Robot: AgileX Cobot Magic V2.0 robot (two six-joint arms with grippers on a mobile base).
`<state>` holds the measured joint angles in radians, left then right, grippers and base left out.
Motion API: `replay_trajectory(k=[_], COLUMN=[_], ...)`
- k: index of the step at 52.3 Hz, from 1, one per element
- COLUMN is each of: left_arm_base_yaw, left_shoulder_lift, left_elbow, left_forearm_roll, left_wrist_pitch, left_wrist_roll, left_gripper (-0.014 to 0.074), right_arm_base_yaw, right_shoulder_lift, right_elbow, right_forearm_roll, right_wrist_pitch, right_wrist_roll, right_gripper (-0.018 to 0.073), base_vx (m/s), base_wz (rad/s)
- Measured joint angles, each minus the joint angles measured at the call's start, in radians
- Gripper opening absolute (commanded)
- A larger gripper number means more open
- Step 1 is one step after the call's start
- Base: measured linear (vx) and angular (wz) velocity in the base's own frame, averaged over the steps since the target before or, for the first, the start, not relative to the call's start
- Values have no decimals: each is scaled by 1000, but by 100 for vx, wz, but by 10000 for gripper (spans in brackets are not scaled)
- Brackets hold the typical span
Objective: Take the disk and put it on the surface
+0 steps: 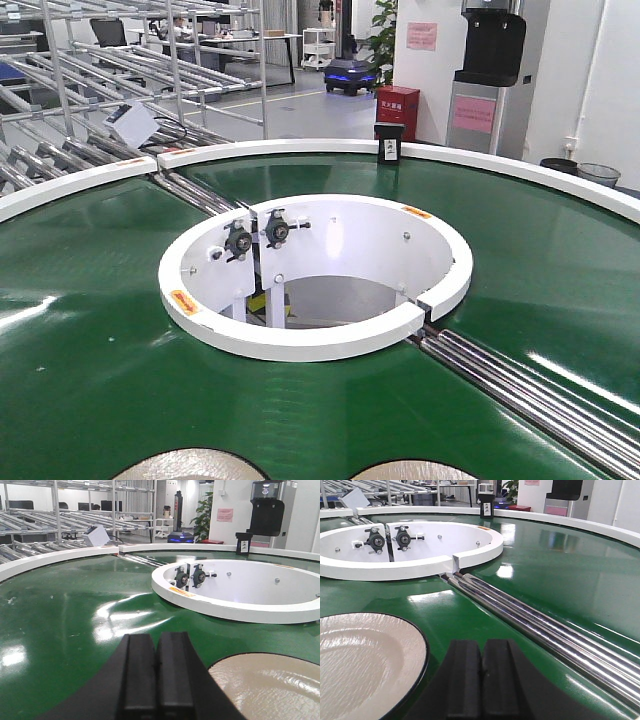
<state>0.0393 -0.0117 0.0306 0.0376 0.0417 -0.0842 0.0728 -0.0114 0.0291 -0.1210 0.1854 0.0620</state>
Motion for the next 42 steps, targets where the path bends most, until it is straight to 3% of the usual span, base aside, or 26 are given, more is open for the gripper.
replay_trajectory(k=[42], left_arm_base_yaw=[0], left_shoulder_lift=[0], left_elbow=[0], left_forearm_roll=[0], left_wrist_pitch=[-42], left_wrist_roll=[0], left_gripper=[-8], right_arm_base_yaw=[0], right_shoulder_lift=[0], right_elbow=[0], right_forearm_roll=[0], right_wrist_pitch=[0], right_wrist_roll=[0], right_gripper=[-5], base_vx=[0], base_wz=[0])
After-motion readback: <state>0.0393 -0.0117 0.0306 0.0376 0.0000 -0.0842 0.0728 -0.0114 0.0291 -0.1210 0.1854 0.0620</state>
